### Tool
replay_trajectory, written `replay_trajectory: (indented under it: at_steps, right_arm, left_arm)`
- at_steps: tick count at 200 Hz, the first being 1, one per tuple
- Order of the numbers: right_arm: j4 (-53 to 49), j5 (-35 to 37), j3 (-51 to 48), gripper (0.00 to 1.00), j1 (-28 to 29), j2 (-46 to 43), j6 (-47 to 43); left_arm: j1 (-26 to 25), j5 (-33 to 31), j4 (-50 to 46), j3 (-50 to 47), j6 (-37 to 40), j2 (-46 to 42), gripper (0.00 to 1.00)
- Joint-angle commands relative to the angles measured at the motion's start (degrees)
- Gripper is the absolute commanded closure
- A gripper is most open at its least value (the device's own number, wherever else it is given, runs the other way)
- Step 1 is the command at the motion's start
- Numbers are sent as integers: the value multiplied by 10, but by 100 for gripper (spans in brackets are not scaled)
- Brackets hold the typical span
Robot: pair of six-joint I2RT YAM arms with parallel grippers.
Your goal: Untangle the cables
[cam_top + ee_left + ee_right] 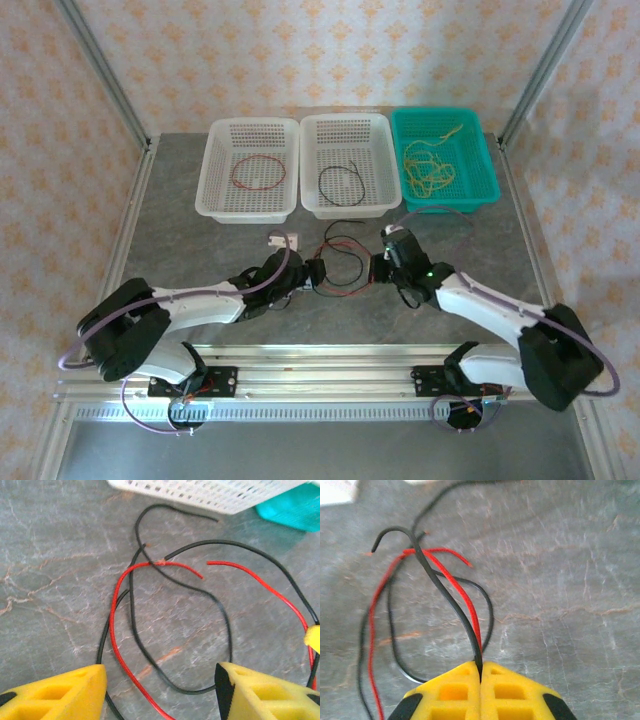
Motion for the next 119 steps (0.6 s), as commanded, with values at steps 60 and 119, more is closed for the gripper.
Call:
replay_trajectory:
  at_steps: [60,119]
  right_arm:
    - [-98,-10,71,100,3,-131,-111]
    - [-133,-63,129,100,5,-117,-175]
  left_arm:
    - [50,11,22,2,71,-122,30]
    - [154,140,-85,80,194,-186,27]
